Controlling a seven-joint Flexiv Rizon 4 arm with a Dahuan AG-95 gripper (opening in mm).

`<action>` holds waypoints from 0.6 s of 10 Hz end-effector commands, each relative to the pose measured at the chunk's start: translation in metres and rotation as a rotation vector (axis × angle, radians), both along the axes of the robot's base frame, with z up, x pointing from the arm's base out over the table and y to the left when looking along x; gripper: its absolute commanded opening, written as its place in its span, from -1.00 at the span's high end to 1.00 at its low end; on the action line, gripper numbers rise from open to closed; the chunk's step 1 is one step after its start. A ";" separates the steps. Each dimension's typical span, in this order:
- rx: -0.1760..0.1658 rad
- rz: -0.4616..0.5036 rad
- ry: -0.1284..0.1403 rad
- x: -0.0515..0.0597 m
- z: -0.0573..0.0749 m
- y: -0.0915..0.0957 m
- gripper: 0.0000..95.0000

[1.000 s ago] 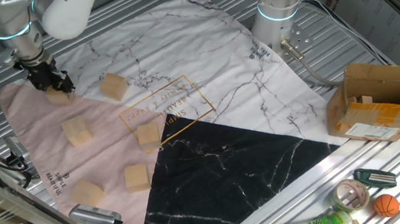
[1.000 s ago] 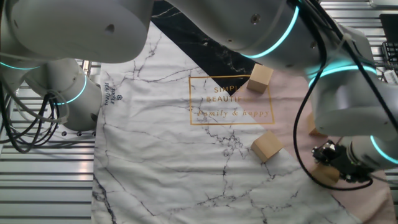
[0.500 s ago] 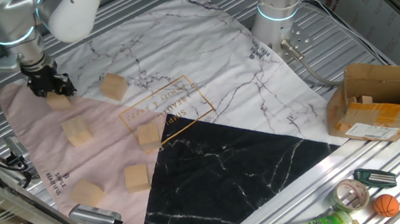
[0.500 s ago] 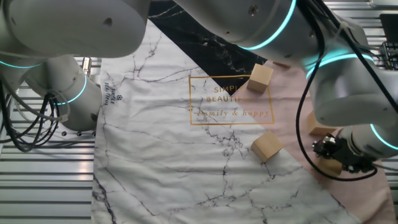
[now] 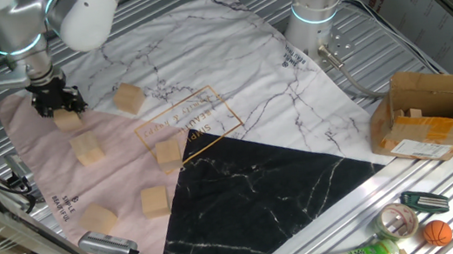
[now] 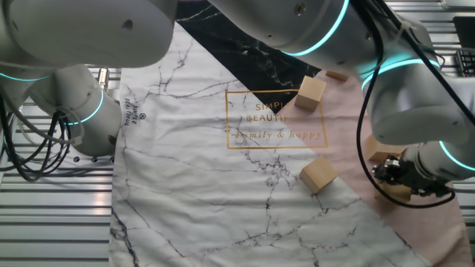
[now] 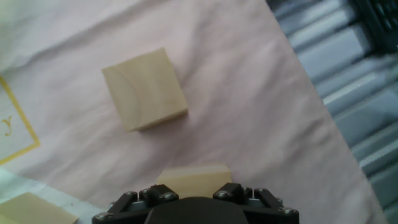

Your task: Stack the blocks into a pyramid shape

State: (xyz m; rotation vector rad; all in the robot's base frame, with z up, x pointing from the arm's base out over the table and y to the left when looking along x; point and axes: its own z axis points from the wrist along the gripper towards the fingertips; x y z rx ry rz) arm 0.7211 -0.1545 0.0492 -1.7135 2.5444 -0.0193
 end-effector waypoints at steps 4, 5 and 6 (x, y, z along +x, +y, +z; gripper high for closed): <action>0.006 0.126 -0.018 0.005 -0.004 0.019 1.00; 0.008 0.141 -0.018 0.005 -0.005 0.021 1.00; 0.013 0.147 -0.019 0.006 -0.005 0.021 1.00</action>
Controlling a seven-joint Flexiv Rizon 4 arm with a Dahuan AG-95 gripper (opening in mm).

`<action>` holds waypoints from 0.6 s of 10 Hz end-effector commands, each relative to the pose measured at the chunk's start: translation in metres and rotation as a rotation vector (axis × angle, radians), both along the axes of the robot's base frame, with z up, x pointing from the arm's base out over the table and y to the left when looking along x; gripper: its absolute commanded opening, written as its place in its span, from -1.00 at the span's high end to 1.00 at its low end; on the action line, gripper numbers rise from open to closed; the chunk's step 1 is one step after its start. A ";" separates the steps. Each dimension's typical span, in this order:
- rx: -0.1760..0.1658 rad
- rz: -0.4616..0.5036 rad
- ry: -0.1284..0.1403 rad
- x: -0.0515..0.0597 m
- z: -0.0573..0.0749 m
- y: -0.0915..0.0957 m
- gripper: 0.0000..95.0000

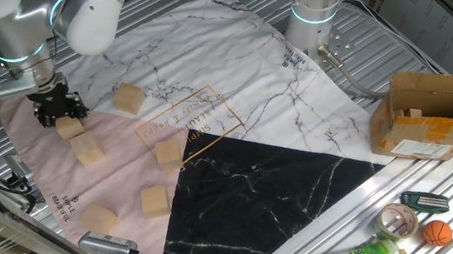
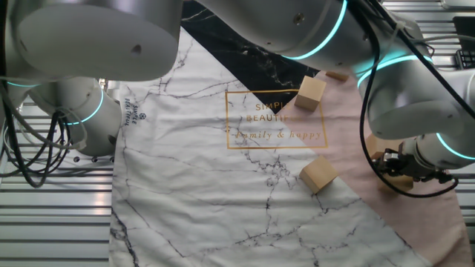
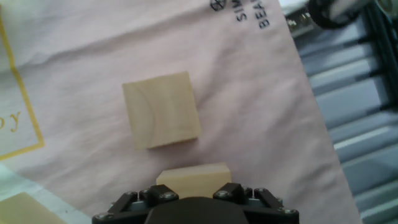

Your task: Stack the blocks into a pyramid shape

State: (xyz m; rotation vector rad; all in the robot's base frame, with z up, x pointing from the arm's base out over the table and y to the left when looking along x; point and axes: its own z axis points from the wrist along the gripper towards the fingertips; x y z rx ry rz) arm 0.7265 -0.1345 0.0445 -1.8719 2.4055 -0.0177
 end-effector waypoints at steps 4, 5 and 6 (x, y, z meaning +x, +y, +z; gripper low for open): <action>0.012 0.011 0.003 0.000 -0.002 0.005 1.00; 0.012 0.010 0.006 0.000 -0.002 0.006 1.00; 0.011 0.009 0.009 0.000 -0.002 0.006 1.00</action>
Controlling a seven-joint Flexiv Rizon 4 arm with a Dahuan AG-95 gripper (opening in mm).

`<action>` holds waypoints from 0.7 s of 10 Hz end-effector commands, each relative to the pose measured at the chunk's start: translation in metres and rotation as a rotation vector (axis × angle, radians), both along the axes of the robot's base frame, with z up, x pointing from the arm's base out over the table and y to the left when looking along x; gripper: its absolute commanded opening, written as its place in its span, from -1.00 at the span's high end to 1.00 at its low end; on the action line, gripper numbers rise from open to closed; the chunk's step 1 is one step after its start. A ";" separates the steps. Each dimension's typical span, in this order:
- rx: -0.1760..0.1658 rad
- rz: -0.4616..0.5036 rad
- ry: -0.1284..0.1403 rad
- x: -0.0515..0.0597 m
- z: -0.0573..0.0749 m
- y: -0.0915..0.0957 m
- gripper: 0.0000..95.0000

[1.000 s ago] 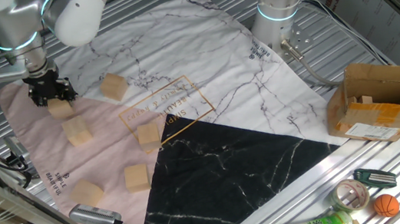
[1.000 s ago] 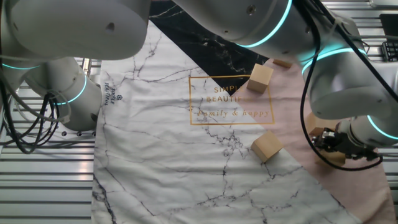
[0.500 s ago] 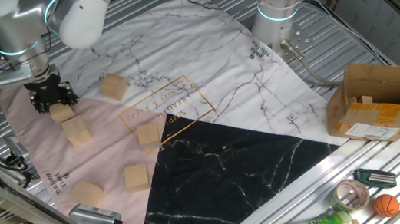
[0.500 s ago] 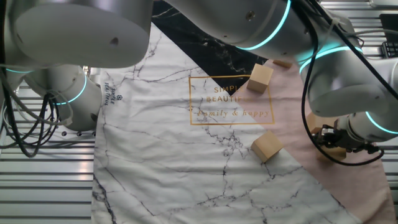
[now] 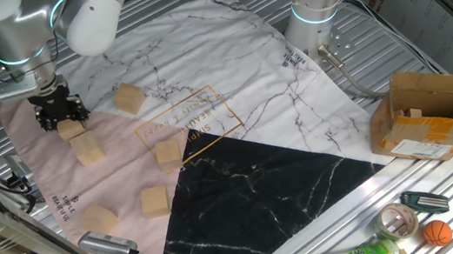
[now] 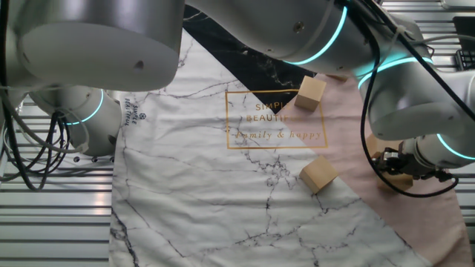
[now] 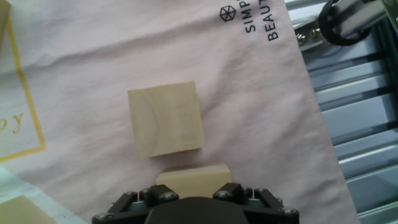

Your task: Stack the blocks into a pyramid shape

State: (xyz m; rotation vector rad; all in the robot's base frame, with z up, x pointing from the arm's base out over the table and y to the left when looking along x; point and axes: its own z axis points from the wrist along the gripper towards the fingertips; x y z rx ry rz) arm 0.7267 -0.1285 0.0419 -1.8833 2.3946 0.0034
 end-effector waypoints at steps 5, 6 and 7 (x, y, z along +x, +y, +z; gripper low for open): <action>0.006 0.009 0.008 -0.004 -0.002 0.007 1.00; 0.006 0.011 0.008 -0.004 -0.003 0.007 1.00; 0.004 0.020 0.016 -0.004 -0.004 0.009 1.00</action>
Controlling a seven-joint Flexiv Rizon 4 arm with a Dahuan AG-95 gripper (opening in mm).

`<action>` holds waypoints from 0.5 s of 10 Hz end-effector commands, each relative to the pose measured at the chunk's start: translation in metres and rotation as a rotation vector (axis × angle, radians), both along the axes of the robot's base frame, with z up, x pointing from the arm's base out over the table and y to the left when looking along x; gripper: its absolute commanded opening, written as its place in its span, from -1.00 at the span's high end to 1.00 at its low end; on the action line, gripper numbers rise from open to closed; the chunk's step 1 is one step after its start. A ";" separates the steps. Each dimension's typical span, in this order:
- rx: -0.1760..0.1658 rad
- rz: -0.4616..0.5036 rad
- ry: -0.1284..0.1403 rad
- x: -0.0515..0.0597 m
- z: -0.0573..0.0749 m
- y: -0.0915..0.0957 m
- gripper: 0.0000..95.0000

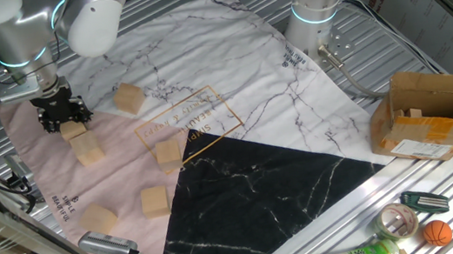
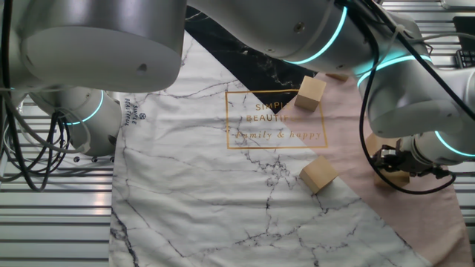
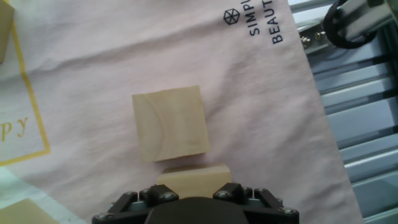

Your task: Stack the blocks into a pyramid shape

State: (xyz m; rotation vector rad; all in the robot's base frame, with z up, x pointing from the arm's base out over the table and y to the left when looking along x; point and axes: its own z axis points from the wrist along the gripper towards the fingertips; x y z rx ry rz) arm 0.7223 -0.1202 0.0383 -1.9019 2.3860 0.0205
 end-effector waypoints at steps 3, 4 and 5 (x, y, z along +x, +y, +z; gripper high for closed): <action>-0.004 0.013 0.021 0.000 -0.002 0.003 1.00; -0.002 0.013 0.024 0.000 -0.002 0.003 1.00; -0.003 0.015 0.026 0.001 -0.002 0.004 1.00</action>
